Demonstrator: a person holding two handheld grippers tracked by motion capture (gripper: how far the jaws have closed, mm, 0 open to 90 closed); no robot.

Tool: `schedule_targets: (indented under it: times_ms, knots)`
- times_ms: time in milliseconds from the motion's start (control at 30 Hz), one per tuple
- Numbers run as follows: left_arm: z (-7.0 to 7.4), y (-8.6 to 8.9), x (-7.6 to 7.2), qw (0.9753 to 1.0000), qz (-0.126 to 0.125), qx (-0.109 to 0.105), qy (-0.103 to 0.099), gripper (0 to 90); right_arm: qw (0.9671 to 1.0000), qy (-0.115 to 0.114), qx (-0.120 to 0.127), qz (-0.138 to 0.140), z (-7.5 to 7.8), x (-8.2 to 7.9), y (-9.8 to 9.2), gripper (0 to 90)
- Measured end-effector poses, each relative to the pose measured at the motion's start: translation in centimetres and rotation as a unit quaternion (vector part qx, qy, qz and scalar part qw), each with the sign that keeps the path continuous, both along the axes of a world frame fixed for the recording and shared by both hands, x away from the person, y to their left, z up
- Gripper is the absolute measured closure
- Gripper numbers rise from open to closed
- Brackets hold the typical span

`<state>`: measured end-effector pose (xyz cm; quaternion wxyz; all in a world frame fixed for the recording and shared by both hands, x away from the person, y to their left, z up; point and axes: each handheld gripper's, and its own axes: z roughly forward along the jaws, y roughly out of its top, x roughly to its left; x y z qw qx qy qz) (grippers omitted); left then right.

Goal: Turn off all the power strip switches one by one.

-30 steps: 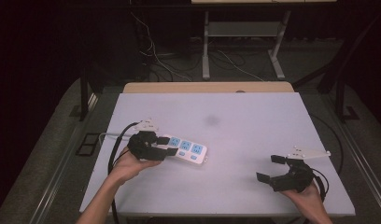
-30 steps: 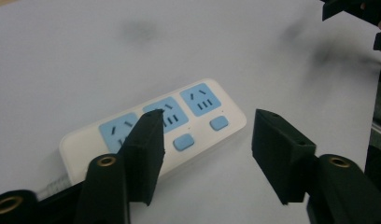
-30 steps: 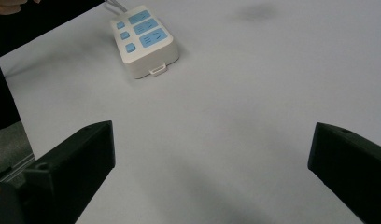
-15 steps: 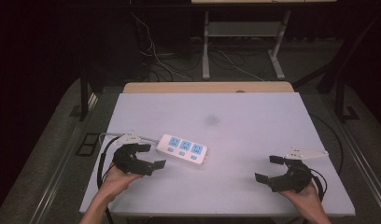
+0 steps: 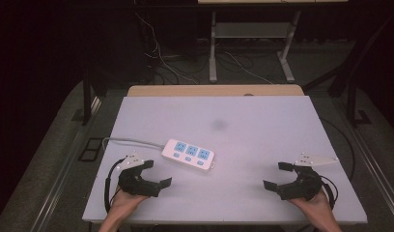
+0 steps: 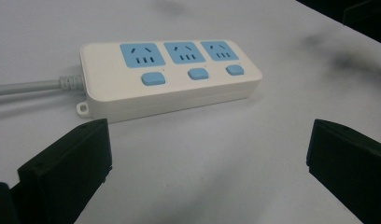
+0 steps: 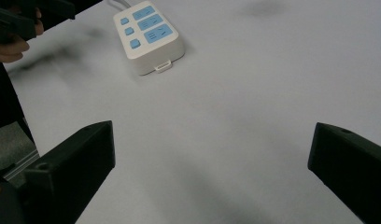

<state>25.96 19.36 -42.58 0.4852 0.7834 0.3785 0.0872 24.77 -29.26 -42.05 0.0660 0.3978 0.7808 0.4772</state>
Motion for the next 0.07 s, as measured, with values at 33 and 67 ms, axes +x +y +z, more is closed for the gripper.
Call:
schedule_targets:
  times_ms: [33,67]
  knots:
    - [-0.05,-0.02,0.0,1.0,0.0,-0.001,0.0,0.0,1.0,0.0,0.0,0.001,-0.02,-0.03,0.01,0.5]
    - [-0.12,-0.05,0.0,1.0,0.0,-0.003,0.0,0.0,1.0,-0.001,0.0,0.001,-0.04,-0.06,0.03,0.5]
